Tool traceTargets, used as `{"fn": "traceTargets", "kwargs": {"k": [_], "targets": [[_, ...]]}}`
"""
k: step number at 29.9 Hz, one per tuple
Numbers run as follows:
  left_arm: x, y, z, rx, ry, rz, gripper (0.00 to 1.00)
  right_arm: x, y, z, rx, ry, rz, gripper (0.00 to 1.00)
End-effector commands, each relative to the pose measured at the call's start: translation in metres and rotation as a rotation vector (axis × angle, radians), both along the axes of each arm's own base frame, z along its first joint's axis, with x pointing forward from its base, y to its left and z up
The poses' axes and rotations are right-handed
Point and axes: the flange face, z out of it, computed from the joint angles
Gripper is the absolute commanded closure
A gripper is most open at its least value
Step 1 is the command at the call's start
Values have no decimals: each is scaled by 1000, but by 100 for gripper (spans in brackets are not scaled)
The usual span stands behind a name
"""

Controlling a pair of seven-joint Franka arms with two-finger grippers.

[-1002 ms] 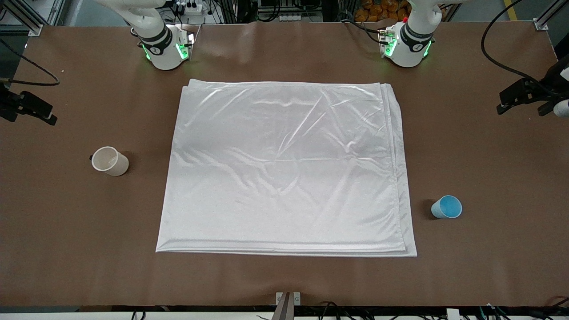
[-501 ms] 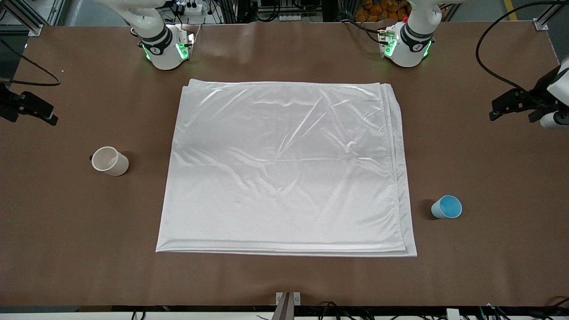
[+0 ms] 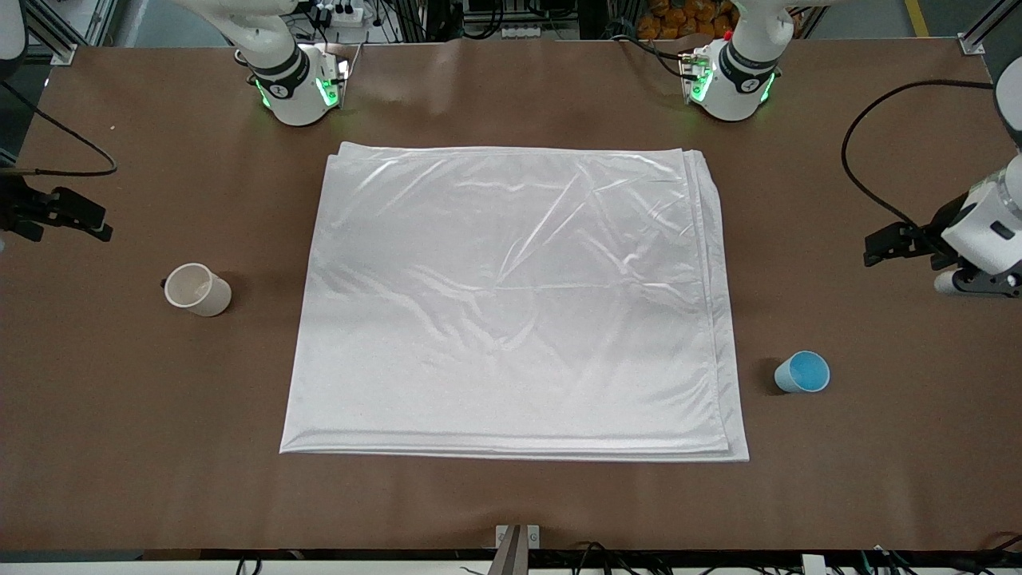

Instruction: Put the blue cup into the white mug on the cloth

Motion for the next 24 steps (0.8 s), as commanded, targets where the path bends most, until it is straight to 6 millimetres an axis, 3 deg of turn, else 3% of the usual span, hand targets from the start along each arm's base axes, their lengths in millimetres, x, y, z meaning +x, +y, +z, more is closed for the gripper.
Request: {"fn": "traceTargets", "kwargs": {"k": [1,8,14,24], "targets": [[14,6,-23,32,17,-51,0,-6,-18,-25,7,12,84,0],[21,7,-31,44,5,-72,0,-10,-32,-60,15,25,308,0],[29,7,-42,42,-6,-74,0,-15,-32,-89,24,48,430,0],[46,7,-78,42,-20,-79,0,-19,-52,-140,22,34,723,0]]}}
